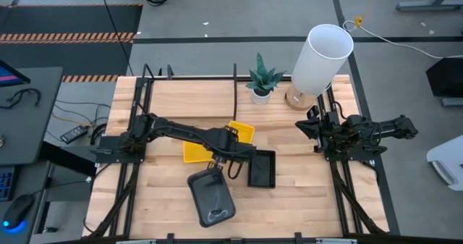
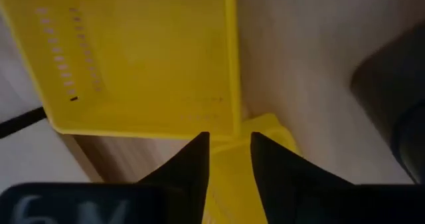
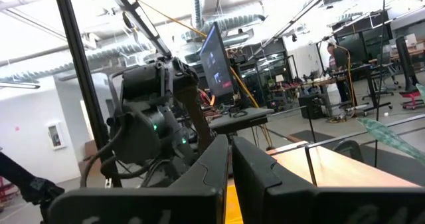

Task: Stack baskets on shelf by color
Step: Put the stacked transparent black bins on the shelf

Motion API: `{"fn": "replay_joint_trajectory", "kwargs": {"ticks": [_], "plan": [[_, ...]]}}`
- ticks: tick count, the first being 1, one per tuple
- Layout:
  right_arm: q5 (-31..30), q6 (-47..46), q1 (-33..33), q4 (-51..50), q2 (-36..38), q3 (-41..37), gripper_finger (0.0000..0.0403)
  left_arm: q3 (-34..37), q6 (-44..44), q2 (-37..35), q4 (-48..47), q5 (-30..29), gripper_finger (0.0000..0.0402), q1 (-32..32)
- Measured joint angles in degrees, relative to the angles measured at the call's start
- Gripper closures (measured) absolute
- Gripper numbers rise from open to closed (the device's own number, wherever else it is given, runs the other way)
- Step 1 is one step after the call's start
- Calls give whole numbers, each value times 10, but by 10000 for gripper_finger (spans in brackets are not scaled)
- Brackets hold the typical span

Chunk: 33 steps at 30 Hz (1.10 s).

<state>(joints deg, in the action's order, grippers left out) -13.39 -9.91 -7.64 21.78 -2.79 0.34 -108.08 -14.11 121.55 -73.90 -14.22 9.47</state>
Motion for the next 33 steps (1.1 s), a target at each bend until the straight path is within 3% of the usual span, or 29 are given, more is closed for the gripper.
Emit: {"fn": "replay_joint_trajectory", "kwargs": {"ticks": [5,10,15,22,33], "plan": [[0,0,0,0,0,0,376,9,32,-47,21,2,303,1],[0,0,0,0,0,0,376,9,111,-104,43,35,316,26],[0,0,0,0,0,0,376,9,211,-116,22,44,317,69],[0,0,0,0,0,0,376,9,290,-117,-27,-27,292,119],[0,0,0,0,0,0,376,9,275,-118,-22,-92,291,183]]}}
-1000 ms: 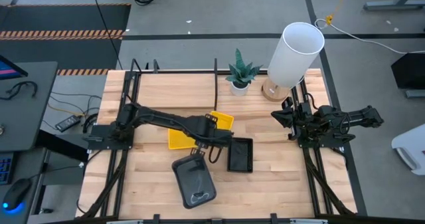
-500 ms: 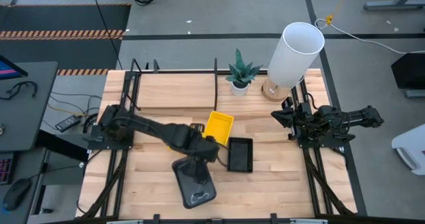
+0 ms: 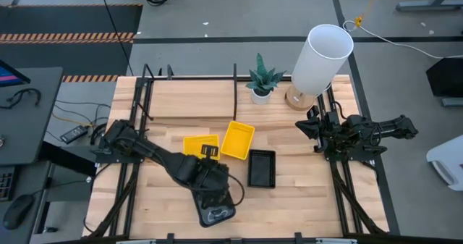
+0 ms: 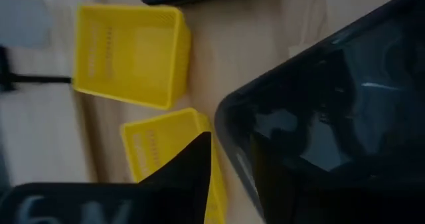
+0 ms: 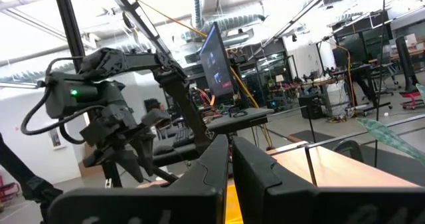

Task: Stack baskets on shelf by color
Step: Put the stacked transparent black bins on the shelf

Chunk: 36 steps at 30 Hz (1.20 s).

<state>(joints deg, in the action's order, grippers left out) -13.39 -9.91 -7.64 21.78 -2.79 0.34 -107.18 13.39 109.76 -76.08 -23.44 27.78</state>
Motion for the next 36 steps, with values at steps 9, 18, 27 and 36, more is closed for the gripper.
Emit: {"fn": "replay_joint_trajectory", "kwargs": {"ticks": [9,18,27,36], "plan": [[0,0,0,0,0,0,376,191,37,-141,119,-39,327,15],[0,0,0,0,0,0,376,348,243,-270,222,-15,320,-11],[0,0,0,0,0,0,376,373,280,-225,323,66,181,-10],[0,0,0,0,0,0,376,373,284,-157,321,87,137,-16]]}}
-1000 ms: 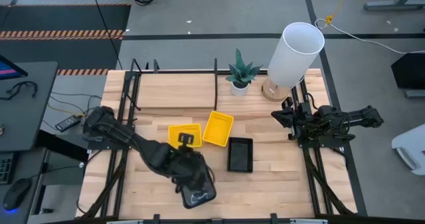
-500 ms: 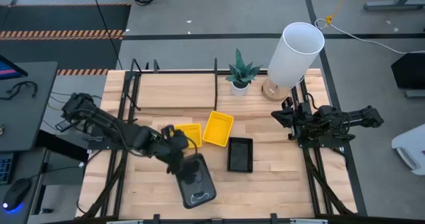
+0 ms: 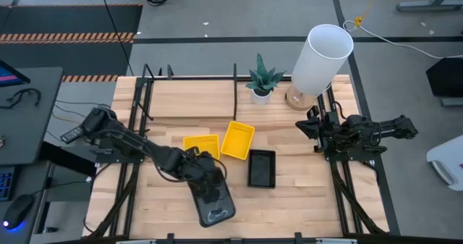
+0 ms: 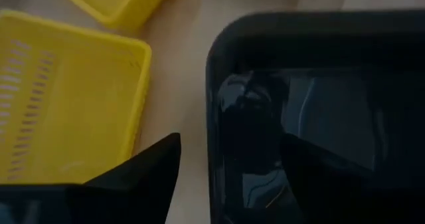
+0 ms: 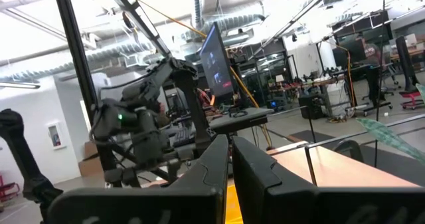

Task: Stack baskets on shelf by color
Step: Put the stacked transparent black bins on the shelf

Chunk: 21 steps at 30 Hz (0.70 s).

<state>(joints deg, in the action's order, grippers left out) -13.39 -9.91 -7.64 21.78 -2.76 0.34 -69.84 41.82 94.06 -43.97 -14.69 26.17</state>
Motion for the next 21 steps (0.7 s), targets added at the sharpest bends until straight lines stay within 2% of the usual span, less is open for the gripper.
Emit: {"fn": "replay_joint_trajectory", "kwargs": {"ticks": [7,13,17,21], "plan": [[0,0,0,0,0,0,376,0,0,48,0,55,174,1],[0,0,0,0,0,0,376,0,-7,73,-1,58,224,4],[0,0,0,0,0,0,376,0,-5,73,-3,58,272,3],[0,0,0,0,0,0,376,0,-6,73,-9,56,343,2]]}}
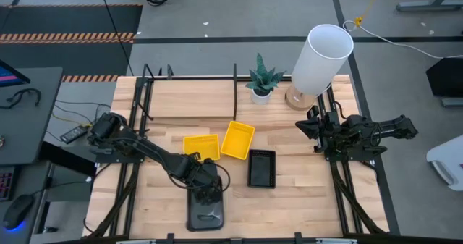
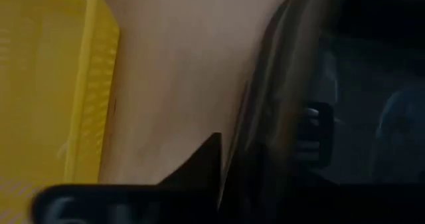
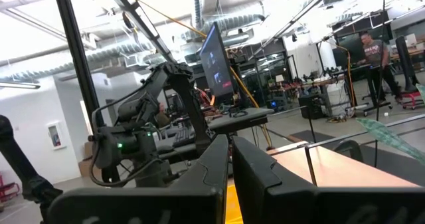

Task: Stack baskets on shelf by color
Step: Put the stacked transparent black bins on the shelf

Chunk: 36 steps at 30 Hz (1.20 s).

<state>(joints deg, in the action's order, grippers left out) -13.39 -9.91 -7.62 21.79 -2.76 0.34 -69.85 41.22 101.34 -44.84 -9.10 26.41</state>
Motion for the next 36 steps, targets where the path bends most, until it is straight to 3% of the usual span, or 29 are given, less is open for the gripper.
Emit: {"fn": "replay_joint_trajectory", "kwargs": {"ticks": [3,11,17,28,36], "plan": [[0,0,0,0,0,0,376,0,6,0,-4,-8,382,1],[0,0,0,0,0,0,376,-9,1,-3,-32,-8,382,-1],[0,0,0,0,0,0,376,-71,-30,-12,-103,-12,385,-14],[0,0,0,0,0,0,376,-192,-185,-9,-228,45,385,-90],[0,0,0,0,0,0,376,-219,-359,-17,-305,64,385,-223]]}}
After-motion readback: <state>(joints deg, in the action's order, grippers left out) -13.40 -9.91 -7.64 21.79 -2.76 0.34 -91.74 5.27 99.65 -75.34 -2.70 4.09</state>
